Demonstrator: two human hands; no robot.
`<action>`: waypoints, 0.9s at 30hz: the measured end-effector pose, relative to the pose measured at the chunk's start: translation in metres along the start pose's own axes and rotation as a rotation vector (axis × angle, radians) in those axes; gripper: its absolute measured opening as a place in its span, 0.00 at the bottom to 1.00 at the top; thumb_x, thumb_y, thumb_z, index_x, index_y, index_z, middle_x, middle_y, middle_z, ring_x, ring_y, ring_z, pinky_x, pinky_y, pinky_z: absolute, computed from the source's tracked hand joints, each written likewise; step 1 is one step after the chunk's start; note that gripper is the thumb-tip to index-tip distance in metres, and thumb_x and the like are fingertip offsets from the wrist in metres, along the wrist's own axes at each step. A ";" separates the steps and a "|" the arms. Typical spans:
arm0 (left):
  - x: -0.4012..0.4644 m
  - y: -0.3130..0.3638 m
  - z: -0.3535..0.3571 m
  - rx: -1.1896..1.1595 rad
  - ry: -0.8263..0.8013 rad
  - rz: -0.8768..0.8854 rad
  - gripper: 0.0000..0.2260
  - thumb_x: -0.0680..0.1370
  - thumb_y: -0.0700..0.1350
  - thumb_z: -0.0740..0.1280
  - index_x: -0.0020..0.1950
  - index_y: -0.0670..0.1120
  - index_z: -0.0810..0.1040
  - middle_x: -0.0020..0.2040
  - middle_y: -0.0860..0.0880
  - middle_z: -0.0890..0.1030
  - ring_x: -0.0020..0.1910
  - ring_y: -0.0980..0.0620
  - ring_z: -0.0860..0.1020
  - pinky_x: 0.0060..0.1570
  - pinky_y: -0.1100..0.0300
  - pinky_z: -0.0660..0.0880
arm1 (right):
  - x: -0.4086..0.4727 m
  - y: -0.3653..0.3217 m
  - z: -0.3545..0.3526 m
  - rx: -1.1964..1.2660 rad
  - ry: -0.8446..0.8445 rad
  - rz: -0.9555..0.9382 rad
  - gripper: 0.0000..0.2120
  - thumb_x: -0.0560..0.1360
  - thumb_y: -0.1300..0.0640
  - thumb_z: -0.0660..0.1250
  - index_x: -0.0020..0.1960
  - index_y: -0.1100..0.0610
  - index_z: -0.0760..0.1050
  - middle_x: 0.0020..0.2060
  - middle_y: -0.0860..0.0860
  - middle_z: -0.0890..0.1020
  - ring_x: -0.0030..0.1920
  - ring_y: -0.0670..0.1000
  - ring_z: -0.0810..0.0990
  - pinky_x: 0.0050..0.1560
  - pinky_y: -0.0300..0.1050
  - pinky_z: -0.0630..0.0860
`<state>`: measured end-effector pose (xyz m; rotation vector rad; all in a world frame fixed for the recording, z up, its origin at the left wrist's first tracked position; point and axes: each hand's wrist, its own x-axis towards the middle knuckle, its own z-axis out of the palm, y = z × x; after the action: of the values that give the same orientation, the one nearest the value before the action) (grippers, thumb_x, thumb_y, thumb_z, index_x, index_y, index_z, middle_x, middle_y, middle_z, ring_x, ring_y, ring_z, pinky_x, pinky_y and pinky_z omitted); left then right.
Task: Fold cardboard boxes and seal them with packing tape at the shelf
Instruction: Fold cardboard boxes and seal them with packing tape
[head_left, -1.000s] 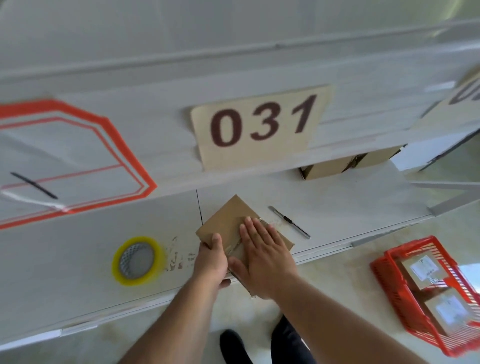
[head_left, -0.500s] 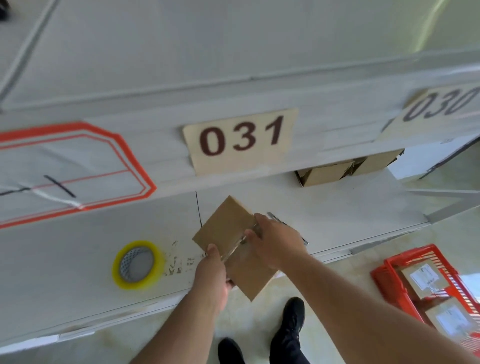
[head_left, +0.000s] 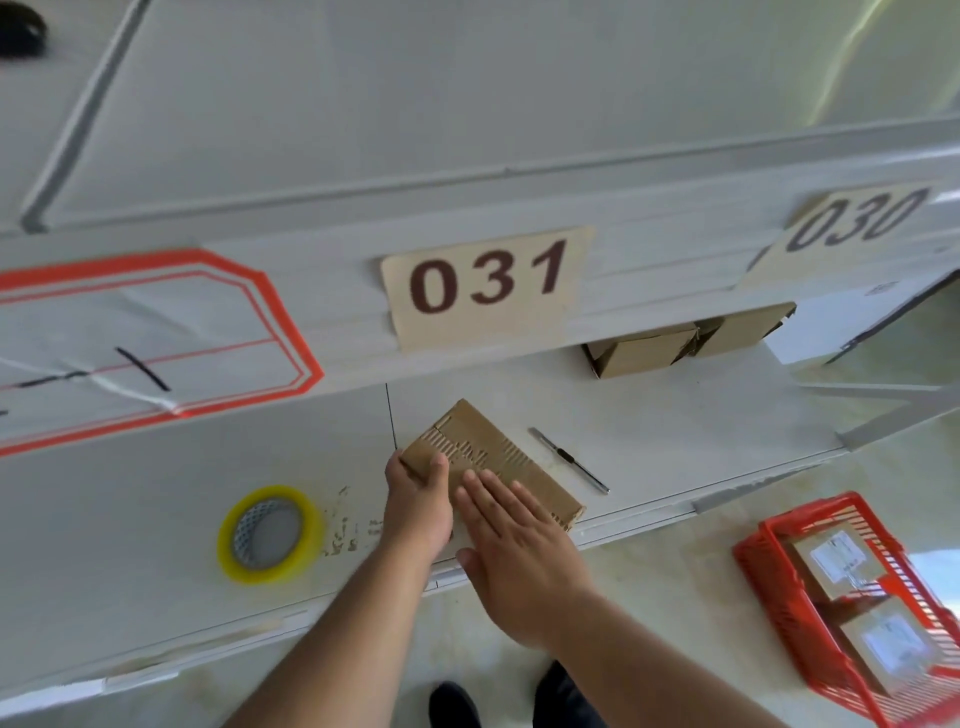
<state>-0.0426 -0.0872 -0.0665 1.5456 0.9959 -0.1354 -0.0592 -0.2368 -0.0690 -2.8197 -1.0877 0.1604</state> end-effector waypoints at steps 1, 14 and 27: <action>-0.002 0.000 0.000 -0.004 0.001 0.010 0.27 0.82 0.63 0.62 0.78 0.57 0.60 0.67 0.50 0.76 0.60 0.44 0.78 0.61 0.39 0.79 | 0.002 0.004 0.002 0.005 -0.009 0.010 0.29 0.85 0.42 0.50 0.81 0.57 0.65 0.81 0.52 0.65 0.82 0.51 0.58 0.78 0.52 0.53; -0.007 0.003 -0.001 -0.030 -0.004 -0.033 0.25 0.83 0.62 0.62 0.77 0.58 0.61 0.66 0.53 0.76 0.60 0.45 0.77 0.56 0.40 0.82 | 0.054 0.032 -0.026 0.269 -0.221 0.499 0.38 0.83 0.33 0.41 0.85 0.54 0.44 0.83 0.53 0.58 0.80 0.56 0.62 0.75 0.57 0.66; -0.037 -0.045 0.009 -0.444 -0.108 -0.301 0.13 0.86 0.44 0.60 0.64 0.45 0.81 0.53 0.44 0.87 0.56 0.44 0.84 0.59 0.44 0.81 | 0.008 -0.004 -0.021 0.216 -0.252 0.109 0.28 0.87 0.46 0.45 0.85 0.50 0.47 0.81 0.45 0.43 0.83 0.48 0.44 0.83 0.52 0.49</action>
<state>-0.0910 -0.1179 -0.0812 0.9719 1.0831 -0.1911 -0.0531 -0.2300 -0.0481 -2.7131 -0.8957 0.6189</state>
